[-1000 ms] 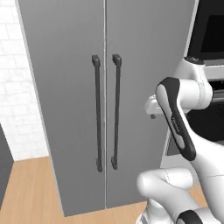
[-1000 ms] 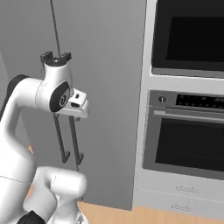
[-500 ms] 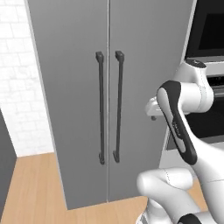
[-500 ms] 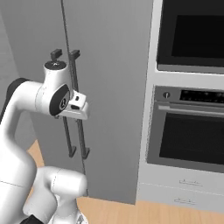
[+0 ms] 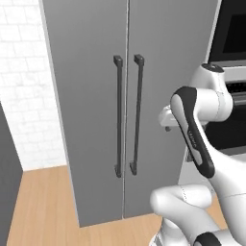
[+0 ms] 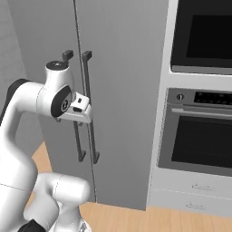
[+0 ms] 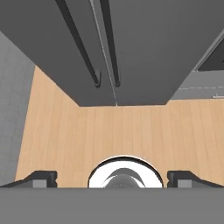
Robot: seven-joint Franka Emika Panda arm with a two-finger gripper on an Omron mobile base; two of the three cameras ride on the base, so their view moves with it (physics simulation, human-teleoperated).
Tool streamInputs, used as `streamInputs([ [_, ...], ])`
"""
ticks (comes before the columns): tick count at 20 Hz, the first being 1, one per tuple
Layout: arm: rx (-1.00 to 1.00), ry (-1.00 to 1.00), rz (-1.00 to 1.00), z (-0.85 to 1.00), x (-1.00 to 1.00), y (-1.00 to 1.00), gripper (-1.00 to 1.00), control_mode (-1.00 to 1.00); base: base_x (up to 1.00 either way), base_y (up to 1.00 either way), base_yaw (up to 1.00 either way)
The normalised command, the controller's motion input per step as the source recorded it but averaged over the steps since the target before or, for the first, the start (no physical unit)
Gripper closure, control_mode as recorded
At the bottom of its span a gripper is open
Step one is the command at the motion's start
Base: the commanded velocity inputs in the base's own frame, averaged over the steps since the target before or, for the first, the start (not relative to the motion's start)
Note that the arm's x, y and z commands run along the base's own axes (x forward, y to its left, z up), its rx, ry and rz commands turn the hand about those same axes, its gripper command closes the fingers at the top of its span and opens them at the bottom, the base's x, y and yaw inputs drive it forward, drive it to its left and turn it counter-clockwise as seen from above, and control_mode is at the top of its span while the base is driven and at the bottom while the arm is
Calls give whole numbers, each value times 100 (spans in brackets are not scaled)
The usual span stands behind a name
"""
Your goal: Grab a lemon wedge from the fridge and one ice cube from the ice bowl, and put them in the glass of lemonade.
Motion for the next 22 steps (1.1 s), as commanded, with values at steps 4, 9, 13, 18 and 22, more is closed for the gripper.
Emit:
streamInputs([
  [4, 0, 0, 0, 0, 0, 0, -100, 100, -53, 10, -5],
  [9, 0, 0, 0, 0, 0, 0, -100, 100, -30, 33, 0],
  [13, 0, 0, 0, 0, 0, 0, -100, 100, -8, 19, 0],
  [18, 0, 0, 0, 0, 0, 0, -100, 100, -3, 0, 0],
  [22, 0, 0, 0, 0, 0, 0, -100, 100, -17, 3, 0],
])
